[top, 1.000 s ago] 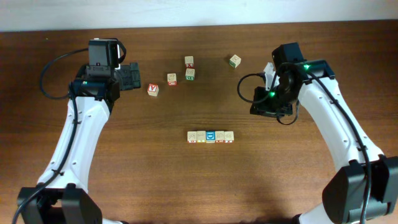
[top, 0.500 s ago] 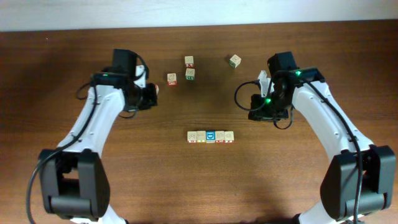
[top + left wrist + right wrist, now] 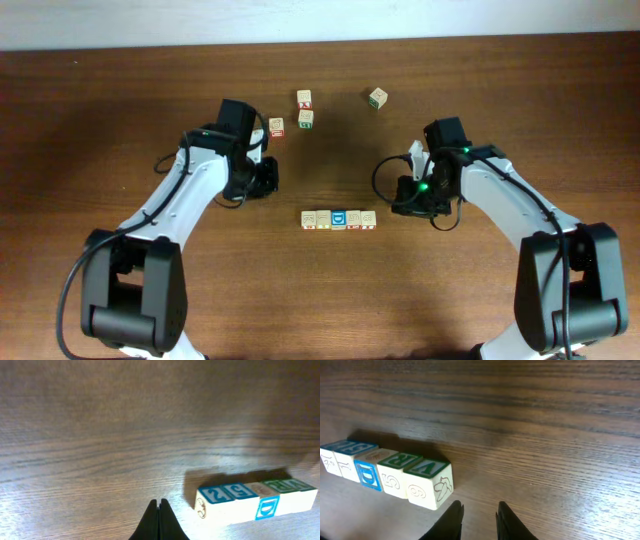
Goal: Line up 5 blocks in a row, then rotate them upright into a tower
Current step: 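Bring both grippers to the row ends and squeeze the blocks together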
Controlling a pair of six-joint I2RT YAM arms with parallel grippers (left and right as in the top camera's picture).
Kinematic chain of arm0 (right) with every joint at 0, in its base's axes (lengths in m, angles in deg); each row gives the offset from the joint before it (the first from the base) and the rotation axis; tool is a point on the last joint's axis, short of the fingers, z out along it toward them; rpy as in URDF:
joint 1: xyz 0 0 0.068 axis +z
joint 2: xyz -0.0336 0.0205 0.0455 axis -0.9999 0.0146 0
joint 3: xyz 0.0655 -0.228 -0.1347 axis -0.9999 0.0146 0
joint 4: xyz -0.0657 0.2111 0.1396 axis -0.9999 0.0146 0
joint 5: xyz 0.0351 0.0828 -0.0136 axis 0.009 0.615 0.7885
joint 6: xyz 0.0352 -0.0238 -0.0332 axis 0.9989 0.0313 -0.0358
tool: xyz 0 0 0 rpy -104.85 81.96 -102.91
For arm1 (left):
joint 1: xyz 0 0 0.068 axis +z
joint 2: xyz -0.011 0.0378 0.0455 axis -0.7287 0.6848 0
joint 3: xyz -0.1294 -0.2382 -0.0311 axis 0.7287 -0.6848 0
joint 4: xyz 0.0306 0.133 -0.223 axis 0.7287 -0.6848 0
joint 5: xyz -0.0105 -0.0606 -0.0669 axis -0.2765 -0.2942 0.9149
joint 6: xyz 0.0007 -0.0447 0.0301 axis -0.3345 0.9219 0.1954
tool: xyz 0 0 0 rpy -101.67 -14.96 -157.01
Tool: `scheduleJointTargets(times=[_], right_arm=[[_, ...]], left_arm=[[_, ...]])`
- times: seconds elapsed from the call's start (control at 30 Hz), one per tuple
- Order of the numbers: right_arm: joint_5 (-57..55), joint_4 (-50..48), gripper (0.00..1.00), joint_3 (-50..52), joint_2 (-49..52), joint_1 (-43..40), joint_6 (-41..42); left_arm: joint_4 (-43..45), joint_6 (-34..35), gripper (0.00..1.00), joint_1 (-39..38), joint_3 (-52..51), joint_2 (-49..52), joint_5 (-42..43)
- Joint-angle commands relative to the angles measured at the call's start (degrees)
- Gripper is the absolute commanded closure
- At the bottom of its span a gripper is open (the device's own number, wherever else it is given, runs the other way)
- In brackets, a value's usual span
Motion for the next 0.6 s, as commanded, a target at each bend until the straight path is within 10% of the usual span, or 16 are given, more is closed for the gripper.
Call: scheduleJointTargets(times=[0.0,0.57], right_arm=[[0.66,-1.79,0.77,1.51,0.17,2.14,1.68],[-2.95,-5.70,0.82,3.37,0.81,6.78,9.90]], left_arm=[[2.38,1.92,1.00,-0.24,-2.32,0.46,0.63],[11.32,-0.37,1.00,-5.64,-10.05,0.46,0.17]])
